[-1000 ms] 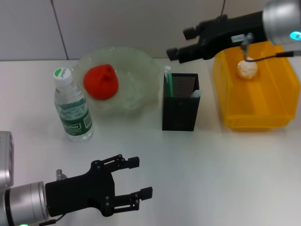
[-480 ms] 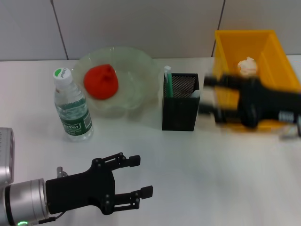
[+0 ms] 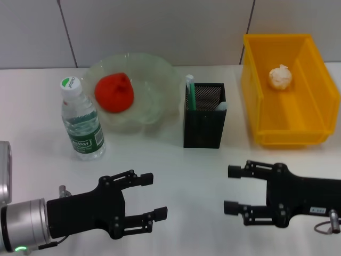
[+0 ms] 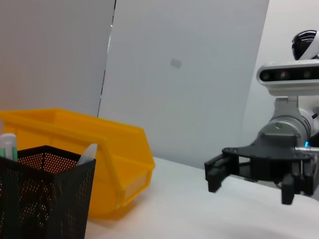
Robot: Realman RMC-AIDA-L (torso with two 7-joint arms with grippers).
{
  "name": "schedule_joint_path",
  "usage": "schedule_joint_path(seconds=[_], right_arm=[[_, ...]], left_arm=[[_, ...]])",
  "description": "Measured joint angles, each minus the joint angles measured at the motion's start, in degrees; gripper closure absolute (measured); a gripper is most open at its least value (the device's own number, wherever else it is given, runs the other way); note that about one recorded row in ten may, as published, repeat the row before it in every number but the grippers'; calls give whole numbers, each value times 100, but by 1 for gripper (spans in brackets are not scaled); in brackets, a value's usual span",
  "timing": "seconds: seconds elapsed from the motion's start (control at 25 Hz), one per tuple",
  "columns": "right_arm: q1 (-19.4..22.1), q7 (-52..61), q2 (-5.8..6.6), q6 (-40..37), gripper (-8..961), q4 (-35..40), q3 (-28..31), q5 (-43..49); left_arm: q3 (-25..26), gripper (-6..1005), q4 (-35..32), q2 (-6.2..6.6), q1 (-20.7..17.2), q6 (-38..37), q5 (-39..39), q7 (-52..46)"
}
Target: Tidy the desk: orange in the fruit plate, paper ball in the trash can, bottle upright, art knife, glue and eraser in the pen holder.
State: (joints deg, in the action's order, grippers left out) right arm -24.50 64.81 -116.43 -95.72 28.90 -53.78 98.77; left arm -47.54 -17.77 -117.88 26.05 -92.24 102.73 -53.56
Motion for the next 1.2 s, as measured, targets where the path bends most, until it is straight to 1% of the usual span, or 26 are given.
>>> schedule_joint_path(seconds=[0.16,0.48,0.72,0.84,1.2], right_arm=[[30,-179,-10,83,163,-133,-2,147],[40,-418,-19,207,164,-332,-1,152],[42,-439,-20,207,164,-336,4,152],[42,-518,-46,207,164,-344,10,152],[32,-543,-62,207,163,-349,8,148]], left_arm=[[-73,192,-3,39,8,42,13,-16],[-202,192,-16,106,-11,32,16,-198],[-227,192,-18,120,-26,26,42,-206],[-232,192,-24,124,-28,22,84,-207],[-231,192,-71,134,-39,6,90,-207]])
